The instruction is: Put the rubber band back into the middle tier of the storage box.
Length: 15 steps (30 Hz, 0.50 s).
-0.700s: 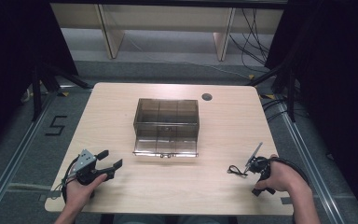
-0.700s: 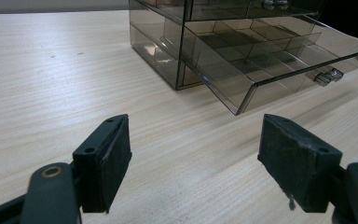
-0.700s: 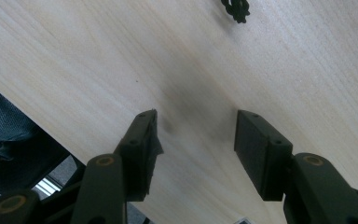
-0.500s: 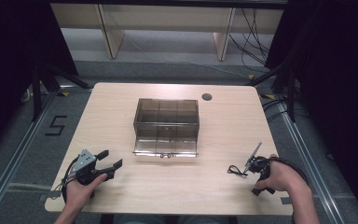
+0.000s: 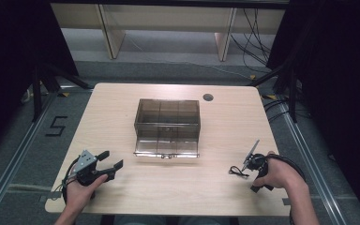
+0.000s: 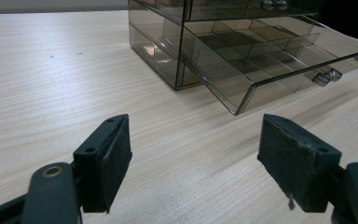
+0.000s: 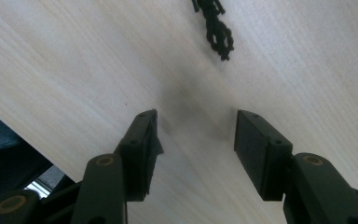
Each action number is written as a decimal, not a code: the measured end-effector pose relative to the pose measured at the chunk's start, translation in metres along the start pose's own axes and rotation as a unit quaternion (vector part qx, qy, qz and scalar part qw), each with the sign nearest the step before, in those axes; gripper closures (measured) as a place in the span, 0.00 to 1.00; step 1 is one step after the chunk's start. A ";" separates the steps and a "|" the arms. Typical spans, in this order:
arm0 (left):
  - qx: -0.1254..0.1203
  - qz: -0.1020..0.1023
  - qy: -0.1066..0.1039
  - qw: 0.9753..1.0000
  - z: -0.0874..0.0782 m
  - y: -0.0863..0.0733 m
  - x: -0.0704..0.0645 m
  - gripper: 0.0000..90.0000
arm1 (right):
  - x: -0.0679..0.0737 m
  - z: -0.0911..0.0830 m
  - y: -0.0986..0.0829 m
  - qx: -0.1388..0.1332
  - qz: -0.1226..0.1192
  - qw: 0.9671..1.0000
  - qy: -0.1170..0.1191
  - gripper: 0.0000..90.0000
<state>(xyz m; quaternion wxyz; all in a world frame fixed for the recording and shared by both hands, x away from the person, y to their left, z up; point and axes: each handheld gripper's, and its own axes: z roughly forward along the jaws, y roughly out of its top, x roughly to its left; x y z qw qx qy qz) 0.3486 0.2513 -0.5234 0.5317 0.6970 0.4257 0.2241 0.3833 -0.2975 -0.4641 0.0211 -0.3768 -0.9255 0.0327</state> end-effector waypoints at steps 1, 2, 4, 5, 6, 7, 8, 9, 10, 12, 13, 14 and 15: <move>0.000 0.000 0.000 1.000 0.000 0.000 0.000 0.28 | 0.000 0.000 0.000 0.000 0.000 1.000 0.000 0.56; -0.001 -0.001 0.000 1.000 0.000 0.000 0.000 0.28 | 0.000 0.000 0.001 0.000 -0.001 1.000 -0.002 0.56; -0.001 0.000 0.000 1.000 0.000 0.000 0.000 0.28 | 0.001 -0.002 0.004 0.003 0.009 1.000 -0.004 0.56; -0.001 0.000 0.000 1.000 0.000 0.000 0.000 0.28 | 0.001 -0.002 0.004 0.003 0.009 1.000 -0.004 0.56; 0.001 0.000 0.002 1.000 0.000 0.000 0.000 0.28 | 0.002 -0.002 0.006 0.003 0.011 1.000 0.001 0.56; 0.001 0.000 0.001 1.000 0.000 0.000 0.000 0.28 | 0.002 -0.002 0.006 0.003 0.011 1.000 0.001 0.56; 0.001 0.000 0.002 1.000 0.000 0.000 0.000 0.28 | 0.002 -0.003 0.006 0.007 0.009 1.000 -0.003 0.56; 0.002 0.000 0.002 1.000 0.000 0.000 0.000 0.28 | -0.003 -0.001 0.006 0.000 -0.020 1.000 -0.006 0.56; 0.001 -0.001 0.001 1.000 0.000 0.000 0.000 0.28 | 0.000 -0.001 0.008 0.002 -0.003 1.000 0.001 0.56; 0.001 -0.002 0.001 1.000 0.000 0.000 0.000 0.28 | -0.003 -0.001 0.010 -0.004 -0.016 1.000 -0.007 0.56; 0.001 -0.002 0.001 1.000 0.000 0.000 0.000 0.28 | -0.003 -0.001 0.010 -0.004 -0.016 1.000 -0.007 0.56; 0.000 -0.002 0.001 1.000 0.000 0.000 0.000 0.28 | 0.001 -0.003 0.012 0.009 0.001 1.000 -0.008 0.56; 0.000 -0.001 0.001 1.000 0.000 0.000 0.000 0.28 | -0.001 -0.002 0.013 0.000 -0.009 1.000 -0.008 0.56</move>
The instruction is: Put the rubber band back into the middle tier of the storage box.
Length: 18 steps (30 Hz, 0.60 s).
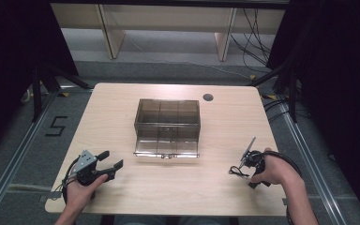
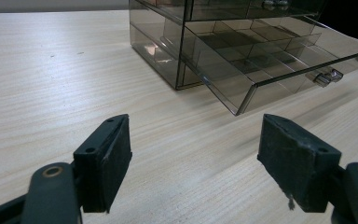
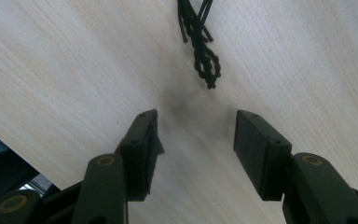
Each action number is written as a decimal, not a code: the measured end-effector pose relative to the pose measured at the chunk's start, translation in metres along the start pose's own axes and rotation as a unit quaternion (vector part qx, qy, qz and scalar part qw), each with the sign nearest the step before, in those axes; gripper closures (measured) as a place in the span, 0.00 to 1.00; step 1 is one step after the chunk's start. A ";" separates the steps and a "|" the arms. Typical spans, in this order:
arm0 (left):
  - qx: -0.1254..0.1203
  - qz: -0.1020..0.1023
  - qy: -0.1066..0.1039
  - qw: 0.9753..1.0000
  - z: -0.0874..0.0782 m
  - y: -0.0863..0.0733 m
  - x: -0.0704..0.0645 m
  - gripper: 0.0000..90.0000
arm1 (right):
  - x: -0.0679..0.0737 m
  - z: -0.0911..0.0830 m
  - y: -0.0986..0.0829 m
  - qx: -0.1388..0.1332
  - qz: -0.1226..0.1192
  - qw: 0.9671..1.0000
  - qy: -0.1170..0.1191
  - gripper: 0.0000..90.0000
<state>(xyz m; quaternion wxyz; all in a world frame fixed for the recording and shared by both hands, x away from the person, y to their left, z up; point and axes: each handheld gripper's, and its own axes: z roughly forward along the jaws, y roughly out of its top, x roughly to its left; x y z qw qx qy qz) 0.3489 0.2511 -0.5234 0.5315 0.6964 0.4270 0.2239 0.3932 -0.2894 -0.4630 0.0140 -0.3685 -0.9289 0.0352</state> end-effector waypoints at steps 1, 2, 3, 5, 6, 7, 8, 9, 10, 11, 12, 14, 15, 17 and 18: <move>0.000 0.000 0.000 1.000 0.000 0.000 0.000 0.28 | -0.001 0.000 0.001 -0.001 -0.005 1.000 -0.002 0.56; 0.000 0.000 0.000 1.000 0.000 0.000 0.000 0.28 | 0.002 -0.001 0.003 0.004 0.007 1.000 -0.002 0.56; 0.000 0.000 0.000 1.000 0.000 0.000 0.000 0.28 | 0.000 -0.001 0.004 0.003 -0.006 1.000 -0.005 0.56; 0.000 0.000 -0.001 1.000 0.000 0.000 0.000 0.28 | -0.003 0.000 0.006 -0.004 -0.023 1.000 -0.004 0.57; 0.000 0.000 -0.001 1.000 0.000 0.000 0.000 0.28 | -0.001 0.000 0.008 -0.003 -0.014 1.000 -0.003 0.57; 0.000 0.000 -0.001 1.000 0.000 0.000 0.000 0.28 | -0.003 -0.001 0.010 -0.006 -0.031 0.999 -0.006 0.57; 0.000 0.000 -0.001 1.000 0.000 0.000 0.000 0.28 | -0.002 -0.001 0.010 -0.004 -0.025 1.000 -0.011 0.57; 0.000 0.000 -0.002 1.000 0.000 0.000 0.000 0.28 | -0.004 -0.001 0.012 -0.008 -0.032 0.999 -0.012 0.57; 0.000 0.000 -0.002 1.000 0.000 0.000 0.000 0.28 | -0.001 -0.002 0.013 -0.002 -0.018 1.000 -0.014 0.57; 0.000 -0.001 -0.001 1.000 0.000 0.000 0.000 0.28 | -0.001 -0.002 0.013 -0.002 -0.018 1.000 -0.014 0.57; 0.000 -0.001 -0.002 1.000 0.000 0.000 0.000 0.28 | -0.001 -0.001 0.015 -0.005 -0.014 1.000 -0.011 0.57; 0.000 -0.001 -0.002 1.000 0.000 0.000 0.000 0.28 | -0.002 -0.001 0.016 -0.007 -0.017 1.000 -0.012 0.57; 0.001 0.000 -0.002 1.000 0.000 0.000 0.000 0.28 | -0.004 -0.002 0.017 -0.006 -0.026 1.000 -0.015 0.57; 0.001 -0.005 -0.003 1.000 0.001 0.000 -0.001 0.28 | -0.003 -0.003 0.018 -0.012 -0.023 1.000 -0.015 0.57; 0.001 -0.005 -0.002 1.000 0.000 0.000 0.000 0.28 | -0.004 -0.003 0.020 -0.011 -0.027 0.999 -0.015 0.58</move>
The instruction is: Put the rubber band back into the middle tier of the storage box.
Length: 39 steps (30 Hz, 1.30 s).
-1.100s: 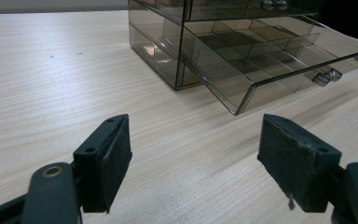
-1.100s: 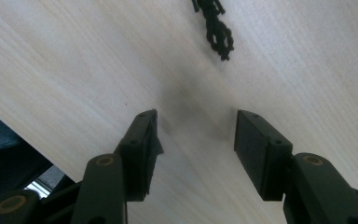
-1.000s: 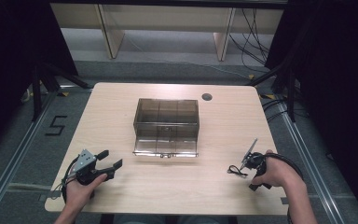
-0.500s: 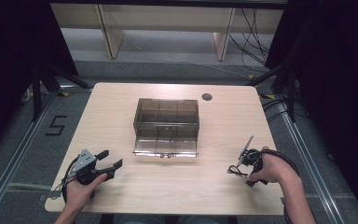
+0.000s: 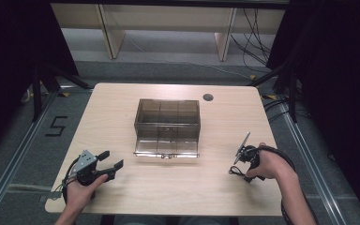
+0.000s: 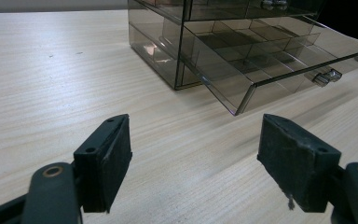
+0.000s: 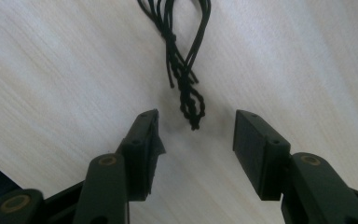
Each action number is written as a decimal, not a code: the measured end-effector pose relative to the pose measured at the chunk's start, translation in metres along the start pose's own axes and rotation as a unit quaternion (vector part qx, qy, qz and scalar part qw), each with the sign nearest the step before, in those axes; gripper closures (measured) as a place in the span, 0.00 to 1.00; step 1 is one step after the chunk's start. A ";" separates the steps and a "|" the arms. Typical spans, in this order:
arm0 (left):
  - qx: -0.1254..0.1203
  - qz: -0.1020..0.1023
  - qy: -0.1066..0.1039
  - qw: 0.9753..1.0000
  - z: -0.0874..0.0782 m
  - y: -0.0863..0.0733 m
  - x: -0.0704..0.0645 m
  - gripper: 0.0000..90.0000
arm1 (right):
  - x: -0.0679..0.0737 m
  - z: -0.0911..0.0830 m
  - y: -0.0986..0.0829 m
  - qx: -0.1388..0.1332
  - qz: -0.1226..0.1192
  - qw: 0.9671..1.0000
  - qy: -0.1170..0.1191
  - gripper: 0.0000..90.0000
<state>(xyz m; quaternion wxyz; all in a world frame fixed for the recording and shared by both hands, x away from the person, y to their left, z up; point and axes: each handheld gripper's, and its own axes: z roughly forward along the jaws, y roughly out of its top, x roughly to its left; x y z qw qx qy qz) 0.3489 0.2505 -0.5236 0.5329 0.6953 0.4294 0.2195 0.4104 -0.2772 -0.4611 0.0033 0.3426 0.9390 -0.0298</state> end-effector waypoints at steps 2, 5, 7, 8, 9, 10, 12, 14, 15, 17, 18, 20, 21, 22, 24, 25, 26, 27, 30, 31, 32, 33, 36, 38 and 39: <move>0.000 0.006 0.000 1.000 0.000 0.000 0.001 0.28 | 0.000 0.000 0.001 0.000 0.004 1.000 -0.002 0.58; -0.004 0.004 -0.004 1.000 0.000 0.000 0.001 0.28 | -0.003 0.001 0.004 -0.004 -0.008 1.000 -0.006 0.59; -0.004 0.002 -0.004 1.000 0.000 0.000 0.001 0.28 | -0.003 0.003 0.006 -0.007 -0.012 1.000 0.000 0.60; -0.004 0.002 -0.004 1.000 0.000 0.000 0.001 0.28 | -0.003 0.004 0.007 -0.011 -0.015 1.000 0.003 0.60; -0.004 0.002 -0.004 1.000 0.000 0.000 0.001 0.28 | -0.003 0.004 0.007 -0.011 -0.015 1.000 0.003 0.60; -0.004 0.003 -0.004 1.000 0.000 0.000 0.001 0.28 | -0.002 0.004 0.008 -0.008 -0.007 1.000 0.009 0.61; -0.004 0.000 -0.005 1.000 0.001 0.000 0.000 0.28 | -0.002 0.004 0.011 -0.006 -0.008 1.000 0.010 0.62; -0.002 -0.004 -0.003 1.000 0.000 0.000 0.000 0.28 | -0.003 0.004 0.014 -0.007 -0.020 1.000 -0.004 0.65; -0.002 -0.004 -0.003 1.000 0.000 0.000 0.000 0.28 | -0.003 0.004 0.014 -0.007 -0.020 1.000 -0.004 0.65; -0.004 -0.005 -0.005 1.000 0.001 0.000 0.000 0.28 | -0.003 0.003 0.016 -0.008 -0.020 1.000 0.001 0.66; -0.003 0.004 -0.005 1.000 0.000 0.000 0.001 0.28 | -0.003 0.003 0.017 -0.009 -0.020 1.000 0.000 0.67; 0.000 0.003 -0.002 1.000 -0.001 0.000 0.001 0.28 | -0.004 0.004 0.019 -0.009 -0.028 1.000 0.000 0.68; -0.001 0.003 -0.002 1.000 -0.001 0.000 0.001 0.28 | -0.005 0.005 0.020 -0.009 -0.037 0.999 0.001 0.69; -0.001 0.003 -0.002 1.000 0.000 0.000 0.001 0.28 | -0.002 0.005 0.020 -0.005 -0.015 1.000 0.008 0.70; -0.001 0.004 -0.002 1.000 0.000 0.000 0.001 0.28 | -0.003 0.006 0.022 -0.005 -0.022 1.000 0.014 0.72; -0.001 0.004 -0.002 1.000 0.000 0.000 0.001 0.28 | -0.002 0.007 0.022 -0.005 -0.024 1.000 0.011 0.73; 0.000 0.004 -0.002 1.000 0.000 0.000 0.001 0.28 | -0.003 0.008 0.022 -0.001 -0.022 1.000 0.008 0.74; 0.000 0.004 -0.002 1.000 0.000 0.000 0.001 0.28 | -0.003 0.009 0.023 0.004 -0.023 1.000 0.007 0.77; -0.001 0.003 -0.002 1.000 -0.001 0.000 0.001 0.28 | -0.002 0.008 0.024 0.008 -0.014 1.000 0.010 0.83; -0.001 0.003 -0.002 1.000 -0.001 0.000 0.001 0.28 | -0.003 0.009 0.024 0.007 -0.024 1.000 0.011 0.86; 0.000 0.003 -0.002 1.000 -0.001 0.000 0.001 0.28 | -0.003 0.009 0.024 0.007 -0.024 1.000 0.011 0.86; -0.001 0.003 -0.002 1.000 -0.001 0.000 0.001 0.28 | -0.003 0.008 0.024 0.008 -0.025 1.000 0.009 0.88; 0.000 0.003 -0.003 1.000 0.000 0.000 0.001 0.28 | -0.002 0.004 0.024 0.006 -0.026 1.000 0.008 0.93; 0.000 0.003 -0.002 1.000 -0.001 0.000 0.001 0.28 | -0.001 0.001 0.024 0.004 -0.022 1.000 0.012 0.95; -0.001 0.003 -0.002 1.000 -0.001 0.000 0.001 0.28 | -0.002 0.001 0.024 0.001 -0.026 1.000 0.010 0.95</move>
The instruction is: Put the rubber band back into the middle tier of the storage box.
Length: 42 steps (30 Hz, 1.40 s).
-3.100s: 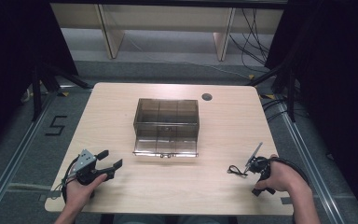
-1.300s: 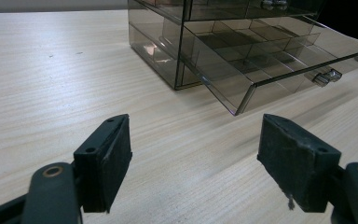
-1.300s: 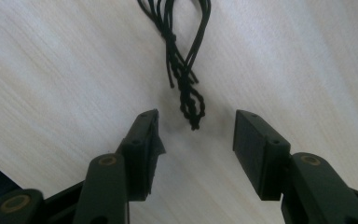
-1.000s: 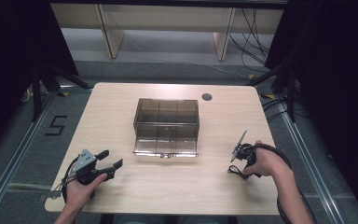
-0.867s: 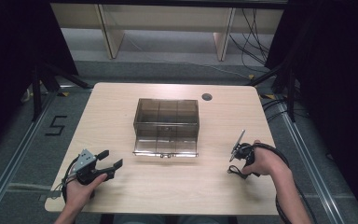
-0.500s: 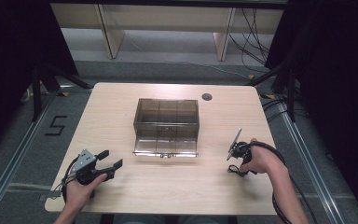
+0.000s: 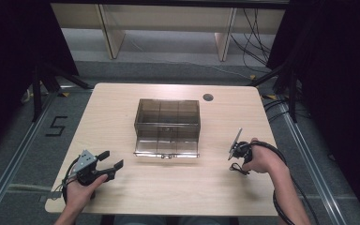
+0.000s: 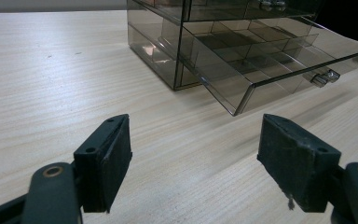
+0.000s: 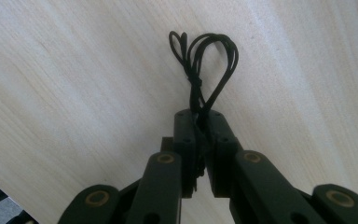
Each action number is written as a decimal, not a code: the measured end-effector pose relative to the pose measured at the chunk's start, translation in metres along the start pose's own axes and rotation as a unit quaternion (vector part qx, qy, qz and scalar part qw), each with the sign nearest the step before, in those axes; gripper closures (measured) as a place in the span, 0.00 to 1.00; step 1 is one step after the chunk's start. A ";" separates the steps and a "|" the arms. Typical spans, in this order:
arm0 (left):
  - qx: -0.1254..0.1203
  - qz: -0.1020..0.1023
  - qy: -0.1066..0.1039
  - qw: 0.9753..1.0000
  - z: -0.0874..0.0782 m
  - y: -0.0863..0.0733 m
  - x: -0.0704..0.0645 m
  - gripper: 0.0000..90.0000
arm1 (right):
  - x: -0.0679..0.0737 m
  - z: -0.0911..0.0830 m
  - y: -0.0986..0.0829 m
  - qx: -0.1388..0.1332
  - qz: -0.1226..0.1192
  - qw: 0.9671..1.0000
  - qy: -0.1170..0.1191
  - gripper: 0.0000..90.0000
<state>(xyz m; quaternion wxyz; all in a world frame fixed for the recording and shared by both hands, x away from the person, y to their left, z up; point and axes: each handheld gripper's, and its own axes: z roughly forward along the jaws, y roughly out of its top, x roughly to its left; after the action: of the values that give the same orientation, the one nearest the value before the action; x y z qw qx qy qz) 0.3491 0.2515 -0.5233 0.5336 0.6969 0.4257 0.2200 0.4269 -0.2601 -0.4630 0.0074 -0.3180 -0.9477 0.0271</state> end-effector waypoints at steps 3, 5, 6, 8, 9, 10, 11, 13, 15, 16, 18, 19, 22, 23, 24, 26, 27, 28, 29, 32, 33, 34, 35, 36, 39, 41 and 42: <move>0.000 0.000 0.000 1.000 0.000 0.000 0.000 0.28 | 0.000 -0.002 0.000 -0.001 0.002 1.000 -0.002 0.96; 0.000 0.000 0.000 1.000 0.000 0.000 0.000 0.28 | 0.000 -0.003 0.000 -0.006 -0.002 1.000 0.002 0.96; 0.000 0.000 0.000 1.000 0.000 0.000 0.000 0.28 | 0.001 -0.004 0.000 -0.004 0.000 1.000 0.000 0.96; 0.000 0.000 0.000 1.000 0.000 0.000 0.000 0.28 | 0.003 -0.007 0.001 -0.008 0.002 1.000 -0.001 0.96; 0.000 0.000 0.000 1.000 0.000 0.000 0.000 0.28 | 0.003 -0.007 0.001 -0.008 0.002 1.000 -0.001 0.96; -0.001 0.000 0.000 1.000 0.000 0.000 0.000 0.28 | 0.002 -0.009 0.002 -0.016 -0.011 1.000 0.004 0.96; -0.001 0.000 0.000 1.000 0.000 0.000 0.000 0.28 | 0.002 -0.009 0.002 -0.016 -0.011 1.000 0.004 0.96; -0.002 -0.001 0.000 1.000 0.000 0.000 0.000 0.28 | 0.004 -0.012 0.003 -0.016 -0.009 1.000 0.001 0.96; -0.002 0.000 0.000 1.000 0.000 0.000 0.000 0.28 | 0.005 -0.014 0.005 -0.020 -0.013 1.000 0.000 0.96; 0.000 0.000 0.000 1.000 0.000 0.000 0.000 0.28 | 0.007 -0.016 0.006 -0.021 -0.011 1.000 0.001 0.96; -0.001 0.000 0.000 1.000 0.000 0.000 0.000 0.28 | 0.008 -0.018 0.007 -0.025 -0.014 1.000 -0.002 0.96; 0.000 0.000 0.000 1.000 0.000 0.000 0.000 0.28 | 0.008 -0.019 0.008 -0.024 -0.020 0.999 -0.003 0.96; 0.000 0.000 0.000 1.000 0.000 0.000 0.000 0.28 | 0.012 -0.021 0.011 -0.025 -0.013 1.000 -0.001 0.96; 0.000 0.000 0.000 1.000 0.000 0.000 0.000 0.28 | 0.012 -0.022 0.011 -0.027 -0.016 1.000 0.000 0.96; 0.000 0.000 0.000 1.000 0.000 0.000 0.000 0.28 | 0.012 -0.022 0.012 -0.031 -0.022 0.999 -0.002 0.96; -0.001 0.000 0.000 1.000 0.000 0.000 0.000 0.28 | 0.014 -0.024 0.014 -0.029 -0.020 0.999 -0.002 0.96; -0.001 0.000 0.000 1.000 0.000 0.000 0.000 0.28 | 0.013 -0.024 0.015 -0.031 -0.026 0.999 0.001 0.96; -0.001 0.000 0.000 1.000 0.000 0.000 0.000 0.28 | 0.013 -0.024 0.015 -0.031 -0.026 0.999 0.001 0.96; 0.000 0.000 0.000 1.000 0.000 0.000 0.000 0.28 | 0.015 -0.026 0.017 -0.031 -0.026 0.999 -0.003 0.96; 0.000 0.000 0.000 1.000 0.000 0.000 0.000 0.28 | 0.014 -0.027 0.019 -0.031 -0.036 0.999 -0.008 0.96; 0.000 0.000 0.000 1.000 0.000 0.000 0.000 0.28 | 0.016 -0.028 0.019 -0.032 -0.027 0.999 -0.007 0.96; -0.001 0.000 0.000 1.000 0.000 0.000 0.000 0.28 | 0.018 -0.028 0.021 -0.031 -0.028 0.999 -0.005 0.96; -0.001 0.000 0.000 1.000 0.000 0.000 0.000 0.28 | 0.018 -0.028 0.021 -0.031 -0.028 0.999 -0.005 0.96; -0.001 0.000 0.000 1.000 0.000 0.000 0.000 0.28 | 0.018 -0.028 0.021 -0.029 -0.029 0.999 -0.003 0.96; 0.000 0.000 -0.001 1.000 0.000 0.000 0.000 0.28 | 0.018 -0.029 0.024 -0.029 -0.037 0.999 -0.007 0.97; 0.000 0.001 -0.001 1.000 0.000 0.000 0.000 0.28 | 0.019 -0.030 0.026 -0.026 -0.043 0.999 -0.006 0.97; 0.000 0.001 -0.001 1.000 0.000 0.000 0.000 0.28 | 0.019 -0.030 0.026 -0.026 -0.043 0.999 -0.006 0.97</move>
<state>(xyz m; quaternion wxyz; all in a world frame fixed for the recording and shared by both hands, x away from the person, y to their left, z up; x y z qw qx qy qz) 0.3490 0.2514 -0.5234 0.5339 0.6972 0.4248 0.2200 0.4285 -0.2263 -0.4347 -0.0053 -0.2772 -0.9608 0.0043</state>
